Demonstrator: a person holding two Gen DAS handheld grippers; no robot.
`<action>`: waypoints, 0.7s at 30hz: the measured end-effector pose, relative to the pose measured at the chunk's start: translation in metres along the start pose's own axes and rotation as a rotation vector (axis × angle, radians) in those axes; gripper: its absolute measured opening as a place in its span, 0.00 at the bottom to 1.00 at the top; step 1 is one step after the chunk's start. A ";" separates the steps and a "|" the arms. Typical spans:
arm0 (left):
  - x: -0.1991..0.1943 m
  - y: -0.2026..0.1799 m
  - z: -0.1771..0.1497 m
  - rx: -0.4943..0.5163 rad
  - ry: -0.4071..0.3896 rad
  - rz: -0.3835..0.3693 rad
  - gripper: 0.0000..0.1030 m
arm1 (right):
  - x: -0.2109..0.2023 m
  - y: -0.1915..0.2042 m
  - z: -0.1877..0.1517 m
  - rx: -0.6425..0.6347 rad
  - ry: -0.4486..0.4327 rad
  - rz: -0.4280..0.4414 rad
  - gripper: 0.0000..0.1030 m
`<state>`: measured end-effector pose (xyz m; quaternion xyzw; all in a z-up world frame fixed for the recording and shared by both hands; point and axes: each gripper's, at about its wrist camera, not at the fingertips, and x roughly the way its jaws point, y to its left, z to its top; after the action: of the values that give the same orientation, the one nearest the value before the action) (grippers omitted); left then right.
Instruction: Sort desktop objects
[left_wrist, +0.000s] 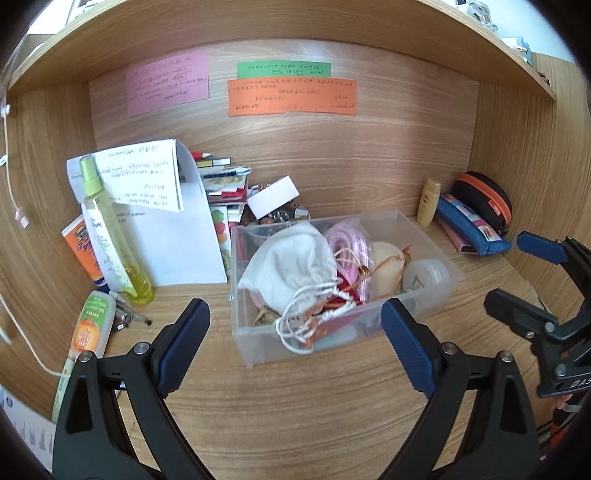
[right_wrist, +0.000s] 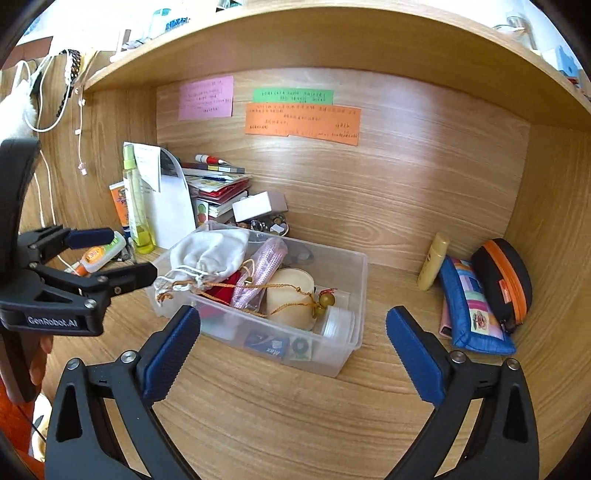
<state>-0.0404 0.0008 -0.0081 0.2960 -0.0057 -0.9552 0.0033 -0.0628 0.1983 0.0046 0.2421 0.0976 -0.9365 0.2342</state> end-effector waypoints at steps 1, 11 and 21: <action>-0.001 -0.001 -0.002 0.000 -0.001 0.006 0.92 | -0.002 0.000 -0.001 0.003 -0.002 -0.001 0.98; -0.008 -0.007 -0.014 -0.002 -0.001 0.004 0.92 | -0.016 0.001 -0.007 0.014 -0.025 -0.016 0.98; -0.009 -0.006 -0.014 -0.023 -0.004 -0.003 0.92 | -0.013 -0.005 -0.008 0.032 -0.016 -0.015 0.98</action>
<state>-0.0257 0.0069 -0.0147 0.2940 0.0059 -0.9558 0.0052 -0.0523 0.2101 0.0047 0.2376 0.0828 -0.9416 0.2239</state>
